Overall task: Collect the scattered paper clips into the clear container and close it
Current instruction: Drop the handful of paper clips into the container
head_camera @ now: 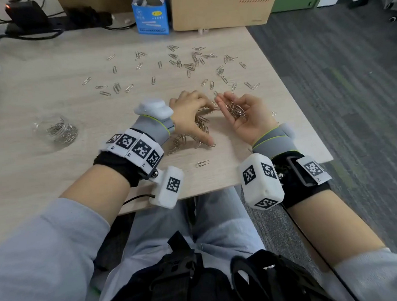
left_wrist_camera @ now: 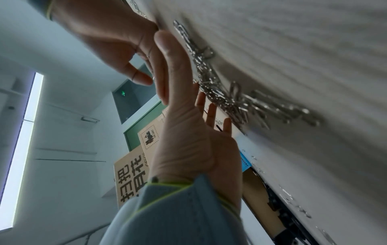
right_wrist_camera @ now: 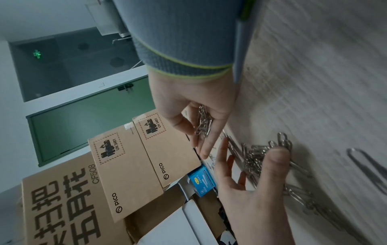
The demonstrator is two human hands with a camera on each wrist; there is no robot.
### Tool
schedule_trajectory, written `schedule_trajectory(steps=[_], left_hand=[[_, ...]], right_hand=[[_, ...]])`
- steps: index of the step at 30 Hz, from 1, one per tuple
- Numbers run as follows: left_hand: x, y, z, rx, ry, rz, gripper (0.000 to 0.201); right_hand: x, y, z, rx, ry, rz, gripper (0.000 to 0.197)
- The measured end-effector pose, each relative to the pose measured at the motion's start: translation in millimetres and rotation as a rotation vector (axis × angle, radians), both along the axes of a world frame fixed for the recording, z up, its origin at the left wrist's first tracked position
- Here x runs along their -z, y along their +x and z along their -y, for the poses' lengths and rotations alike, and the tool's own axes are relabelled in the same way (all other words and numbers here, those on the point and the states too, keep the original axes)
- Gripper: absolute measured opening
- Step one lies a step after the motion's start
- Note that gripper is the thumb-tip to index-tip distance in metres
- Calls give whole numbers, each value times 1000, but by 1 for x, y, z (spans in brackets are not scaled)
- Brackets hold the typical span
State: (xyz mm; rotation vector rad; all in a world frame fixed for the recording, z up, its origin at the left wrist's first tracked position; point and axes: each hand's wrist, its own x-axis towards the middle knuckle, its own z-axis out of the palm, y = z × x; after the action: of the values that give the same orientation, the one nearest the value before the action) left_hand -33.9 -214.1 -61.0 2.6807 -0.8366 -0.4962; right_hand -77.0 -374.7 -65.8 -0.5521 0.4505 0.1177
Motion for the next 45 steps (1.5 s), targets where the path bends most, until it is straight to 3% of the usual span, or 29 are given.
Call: schedule_trajectory(steps=[8,15,18,22,29,37,39,45], left_hand=[[1,-13,-10,64,74,48,90],[5,-6,-11,-38,-134,7,40],[8,-2,-12,-87,-159,32,29],[8,4,-14,-140,-199,40,25],[-1,13,-18,-240,-449,-27,20],[-23,17,7,-90,-599,-106,12],[-25,14,14,-50,-584,-111,12],[-35,7,20,34,-547,-149,18]], right_hand=[[-4,-7,-13,-3,23,-26,26],[-4,-13,-12,33,47,-37,26],[-3,-14,-10,48,59,-46,26],[-3,-13,-9,42,65,-53,28],[-2,-8,-12,-9,45,-82,29],[-6,1,-22,-102,-50,-125,16],[-8,2,-25,-128,-123,-117,18],[-8,6,-25,-145,-42,-57,26]])
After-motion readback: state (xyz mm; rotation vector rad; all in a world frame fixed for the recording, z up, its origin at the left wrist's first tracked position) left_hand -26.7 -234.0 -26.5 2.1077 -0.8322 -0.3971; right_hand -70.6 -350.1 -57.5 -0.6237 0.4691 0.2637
